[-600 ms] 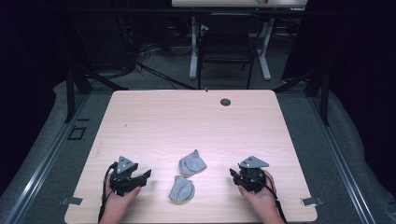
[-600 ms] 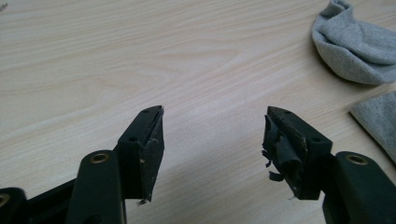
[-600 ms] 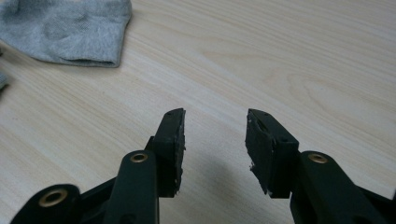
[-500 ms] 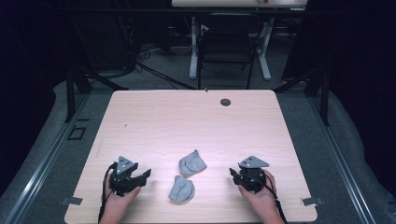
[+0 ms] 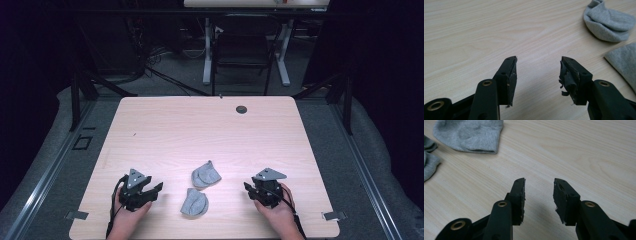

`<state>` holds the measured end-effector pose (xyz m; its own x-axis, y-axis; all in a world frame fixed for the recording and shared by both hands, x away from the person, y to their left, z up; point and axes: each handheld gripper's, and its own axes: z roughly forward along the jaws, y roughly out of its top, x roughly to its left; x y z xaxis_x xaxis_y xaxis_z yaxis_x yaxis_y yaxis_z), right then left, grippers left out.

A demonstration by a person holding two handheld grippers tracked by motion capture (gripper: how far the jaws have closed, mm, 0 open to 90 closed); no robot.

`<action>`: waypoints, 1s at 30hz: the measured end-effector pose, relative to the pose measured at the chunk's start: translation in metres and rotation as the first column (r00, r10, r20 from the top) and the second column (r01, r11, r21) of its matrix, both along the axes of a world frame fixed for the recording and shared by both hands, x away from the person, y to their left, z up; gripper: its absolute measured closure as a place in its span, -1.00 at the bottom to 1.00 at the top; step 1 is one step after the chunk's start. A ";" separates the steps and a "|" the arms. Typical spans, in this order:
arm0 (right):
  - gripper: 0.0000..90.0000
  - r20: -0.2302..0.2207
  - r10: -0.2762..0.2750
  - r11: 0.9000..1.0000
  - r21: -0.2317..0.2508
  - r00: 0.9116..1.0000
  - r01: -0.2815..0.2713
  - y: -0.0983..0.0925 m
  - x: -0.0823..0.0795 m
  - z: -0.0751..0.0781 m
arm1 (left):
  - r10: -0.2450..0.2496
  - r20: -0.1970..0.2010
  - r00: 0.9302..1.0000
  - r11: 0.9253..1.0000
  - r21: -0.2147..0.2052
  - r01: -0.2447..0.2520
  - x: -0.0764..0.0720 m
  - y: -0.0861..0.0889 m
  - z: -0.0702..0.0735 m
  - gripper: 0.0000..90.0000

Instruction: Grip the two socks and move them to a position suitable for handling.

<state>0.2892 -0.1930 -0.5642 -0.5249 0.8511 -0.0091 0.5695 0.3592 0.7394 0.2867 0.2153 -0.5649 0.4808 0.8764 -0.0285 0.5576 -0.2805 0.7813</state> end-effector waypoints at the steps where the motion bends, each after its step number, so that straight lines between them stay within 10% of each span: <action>1: 0.38 0.009 -0.005 1.000 0.013 1.000 0.005 0.001 -0.001 0.000 | 0.000 0.003 1.000 1.000 -0.002 0.000 -0.001 0.000 0.000 0.08; 19: 0.67 0.017 0.026 1.000 0.014 1.000 -0.026 0.007 -0.004 0.007 | -0.066 -0.008 0.998 0.998 -0.008 0.065 -0.007 -0.009 0.006 0.49; 30: 0.85 0.020 0.051 0.999 0.012 0.999 -0.051 0.013 -0.006 0.008 | -0.187 -0.018 0.982 0.982 -0.025 0.187 -0.017 -0.034 0.011 0.99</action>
